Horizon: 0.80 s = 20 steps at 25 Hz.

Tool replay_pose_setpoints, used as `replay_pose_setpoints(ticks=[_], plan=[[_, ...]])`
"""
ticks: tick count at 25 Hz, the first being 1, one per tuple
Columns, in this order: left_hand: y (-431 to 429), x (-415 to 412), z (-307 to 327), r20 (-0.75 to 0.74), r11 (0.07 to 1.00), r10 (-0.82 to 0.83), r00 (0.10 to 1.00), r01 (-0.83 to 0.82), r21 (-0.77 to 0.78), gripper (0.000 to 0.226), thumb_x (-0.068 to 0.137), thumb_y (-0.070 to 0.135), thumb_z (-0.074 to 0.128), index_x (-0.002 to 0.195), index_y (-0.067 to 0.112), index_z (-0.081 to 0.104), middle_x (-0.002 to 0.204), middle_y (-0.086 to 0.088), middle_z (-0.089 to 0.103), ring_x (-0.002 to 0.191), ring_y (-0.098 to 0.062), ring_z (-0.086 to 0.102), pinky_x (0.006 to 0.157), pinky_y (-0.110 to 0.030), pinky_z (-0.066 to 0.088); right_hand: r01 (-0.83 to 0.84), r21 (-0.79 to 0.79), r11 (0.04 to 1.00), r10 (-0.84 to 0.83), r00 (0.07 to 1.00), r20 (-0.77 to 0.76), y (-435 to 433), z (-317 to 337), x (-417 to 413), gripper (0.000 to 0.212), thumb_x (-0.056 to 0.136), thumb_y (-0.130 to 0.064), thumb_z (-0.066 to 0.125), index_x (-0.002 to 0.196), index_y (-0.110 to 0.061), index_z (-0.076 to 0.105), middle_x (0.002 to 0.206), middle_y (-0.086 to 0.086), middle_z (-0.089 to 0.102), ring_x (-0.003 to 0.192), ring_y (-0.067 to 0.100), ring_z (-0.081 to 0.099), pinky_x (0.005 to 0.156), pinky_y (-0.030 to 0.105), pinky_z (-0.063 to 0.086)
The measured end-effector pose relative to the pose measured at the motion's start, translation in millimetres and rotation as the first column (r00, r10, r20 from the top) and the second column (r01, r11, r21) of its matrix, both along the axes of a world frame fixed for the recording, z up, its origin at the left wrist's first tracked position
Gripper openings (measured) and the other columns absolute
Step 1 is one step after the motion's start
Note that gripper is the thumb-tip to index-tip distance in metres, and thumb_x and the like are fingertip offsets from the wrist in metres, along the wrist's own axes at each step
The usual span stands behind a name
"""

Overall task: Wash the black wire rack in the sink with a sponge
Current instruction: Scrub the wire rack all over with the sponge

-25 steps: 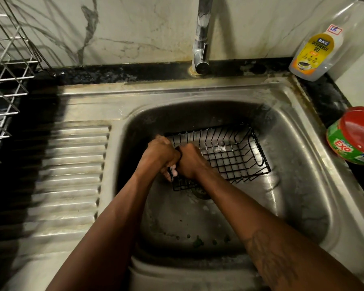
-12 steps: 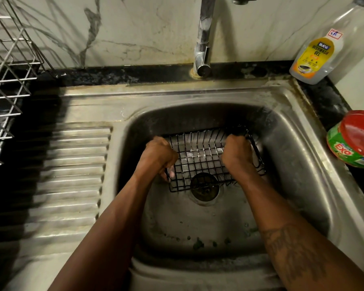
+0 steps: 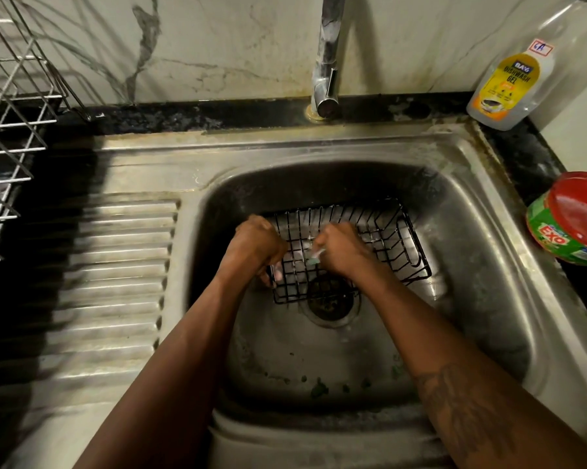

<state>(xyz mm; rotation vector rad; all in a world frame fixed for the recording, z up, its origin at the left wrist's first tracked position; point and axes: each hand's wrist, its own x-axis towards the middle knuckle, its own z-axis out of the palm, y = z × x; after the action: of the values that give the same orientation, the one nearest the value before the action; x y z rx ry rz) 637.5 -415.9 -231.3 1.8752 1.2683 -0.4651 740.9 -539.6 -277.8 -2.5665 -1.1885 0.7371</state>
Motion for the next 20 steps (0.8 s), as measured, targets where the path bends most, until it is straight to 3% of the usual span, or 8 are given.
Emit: replay_pose_setpoints(ticks=[3,6,9,12,15,17,20], plan=[[1.3,4.3,0.2,-0.004,0.999,0.006,1.0,-0.006,-0.033,0.014,0.099,-0.002,0.052,0.099,-0.015,0.048,0.083,-0.022,0.076,0.076,-0.035,0.076,0.079,-0.048,0.063,0.24,-0.142,0.96,-0.203,0.951,0.232,-28.6,7.5,31.5,0.011,0.092,-0.013,0.068,0.102,-0.01,0.067,0.098,0.008,0.066,0.08,0.015,0.059,0.066,0.025,0.048],[1.2,3.5,-0.7,0.01,0.999,0.029,1.0,-0.028,-0.044,0.009,0.095,-0.006,0.055,0.096,-0.014,0.05,0.078,-0.024,0.075,0.072,-0.037,0.076,0.073,-0.051,0.063,0.424,-0.108,0.899,-0.351,0.846,0.401,-39.5,17.2,37.1,0.015,0.089,-0.007,0.071,0.104,-0.007,0.067,0.103,0.016,0.068,0.093,0.029,0.067,0.072,0.034,0.055],[1.0,4.0,-3.6,0.007,0.996,0.05,0.999,-0.049,-0.08,0.009,0.093,-0.01,0.057,0.091,-0.014,0.049,0.077,-0.027,0.074,0.071,-0.04,0.075,0.072,-0.054,0.062,0.315,-0.086,0.945,-0.266,0.896,0.355,-21.2,12.3,14.3,0.019,0.086,-0.012,0.075,0.103,-0.01,0.067,0.096,0.01,0.065,0.085,0.022,0.064,0.065,0.027,0.05],[0.7,5.6,-3.6,0.02,0.997,0.057,0.998,-0.056,-0.06,0.009,0.093,-0.009,0.052,0.09,-0.005,0.045,0.079,-0.027,0.074,0.07,-0.04,0.075,0.07,-0.055,0.062,0.071,-0.008,0.997,-0.069,0.986,0.152,8.1,-1.8,-22.4,0.007,0.09,-0.011,0.07,0.094,-0.014,0.064,0.091,0.003,0.064,0.073,0.011,0.059,0.063,0.022,0.052],[1.6,6.7,-4.8,0.008,0.999,0.046,0.999,-0.046,0.007,0.011,0.092,-0.005,0.055,0.099,-0.007,0.046,0.088,-0.026,0.074,0.072,-0.04,0.075,0.069,-0.054,0.063,-0.027,0.036,0.999,0.03,0.997,-0.074,22.2,-5.1,-37.1,0.011,0.092,-0.012,0.068,0.083,-0.016,0.063,0.088,0.005,0.066,0.071,0.011,0.063,0.062,0.021,0.052],[2.2,5.4,-3.5,-0.003,0.998,0.057,0.998,-0.057,-0.036,0.008,0.092,-0.009,0.053,0.097,-0.012,0.049,0.083,-0.025,0.074,0.07,-0.039,0.075,0.07,-0.054,0.062,0.014,-0.006,1.0,-0.014,0.999,0.041,12.8,-1.3,-22.2,0.005,0.093,-0.012,0.067,0.095,-0.015,0.063,0.094,0.005,0.063,0.078,0.013,0.061,0.068,0.024,0.053],[4.5,5.6,-5.3,-0.022,0.991,0.062,0.998,-0.064,-0.117,0.01,0.094,-0.009,0.052,0.1,-0.016,0.053,0.079,-0.025,0.074,0.073,-0.039,0.075,0.078,-0.055,0.061,0.286,-0.122,0.95,-0.24,0.924,0.298,-20.4,12.6,17.9,0.013,0.095,-0.007,0.061,0.107,-0.009,0.065,0.1,0.011,0.065,0.085,0.022,0.063,0.07,0.032,0.054]])
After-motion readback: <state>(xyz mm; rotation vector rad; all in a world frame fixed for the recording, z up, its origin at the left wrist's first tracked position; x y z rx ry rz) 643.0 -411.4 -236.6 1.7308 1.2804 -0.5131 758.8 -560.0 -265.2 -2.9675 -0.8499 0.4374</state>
